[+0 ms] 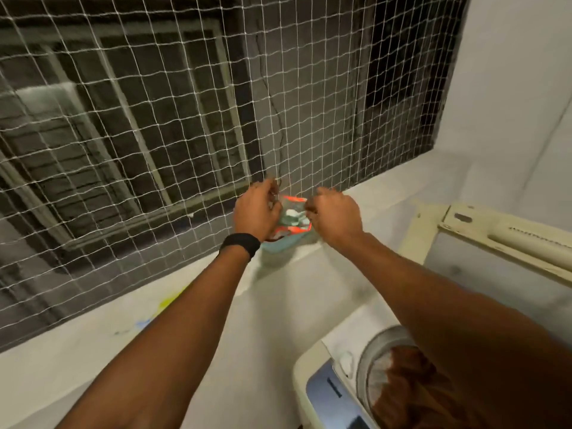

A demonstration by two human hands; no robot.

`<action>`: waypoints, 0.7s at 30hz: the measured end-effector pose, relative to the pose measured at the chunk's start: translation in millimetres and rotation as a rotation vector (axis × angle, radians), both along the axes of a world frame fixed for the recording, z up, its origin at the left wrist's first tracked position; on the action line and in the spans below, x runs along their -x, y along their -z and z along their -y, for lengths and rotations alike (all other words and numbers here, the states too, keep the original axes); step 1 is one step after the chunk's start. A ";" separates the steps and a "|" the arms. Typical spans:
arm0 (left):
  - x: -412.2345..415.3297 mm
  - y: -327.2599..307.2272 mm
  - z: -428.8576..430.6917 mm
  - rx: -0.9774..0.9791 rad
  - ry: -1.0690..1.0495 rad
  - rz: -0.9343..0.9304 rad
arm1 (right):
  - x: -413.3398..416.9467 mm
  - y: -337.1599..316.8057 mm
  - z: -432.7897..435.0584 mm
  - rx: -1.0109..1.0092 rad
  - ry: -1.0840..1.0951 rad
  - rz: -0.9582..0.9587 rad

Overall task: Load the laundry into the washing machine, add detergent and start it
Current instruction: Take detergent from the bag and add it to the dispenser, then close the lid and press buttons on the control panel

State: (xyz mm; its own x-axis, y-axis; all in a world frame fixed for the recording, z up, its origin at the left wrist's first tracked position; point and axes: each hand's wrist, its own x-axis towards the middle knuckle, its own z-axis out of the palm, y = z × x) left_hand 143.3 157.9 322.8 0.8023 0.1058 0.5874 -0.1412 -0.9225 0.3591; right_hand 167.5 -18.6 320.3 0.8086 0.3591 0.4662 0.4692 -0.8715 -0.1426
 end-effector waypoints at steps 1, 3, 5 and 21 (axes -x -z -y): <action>-0.9 -0.6 -1.7 0.011 0.009 0.000 | -1.4 -3.8 -9.6 0.071 0.001 0.008; -1.8 -1.7 -4.6 0.034 0.025 -0.010 | -3.1 -8.6 -25.9 0.182 0.005 -0.013; -2.2 -3.9 -6.4 0.046 0.045 -0.028 | -4.9 -10.8 -36.7 0.284 0.005 -0.029; -9.4 -6.9 2.3 0.034 0.212 0.026 | 16.3 -18.1 -18.5 0.172 0.069 -0.152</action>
State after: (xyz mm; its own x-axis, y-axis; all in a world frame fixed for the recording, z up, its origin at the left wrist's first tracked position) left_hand 152.6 155.6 329.7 0.7935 -0.0434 0.6070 -0.3404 -0.8585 0.3836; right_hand 151.2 0.0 338.5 0.8903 0.3636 0.2741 0.3917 -0.9185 -0.0541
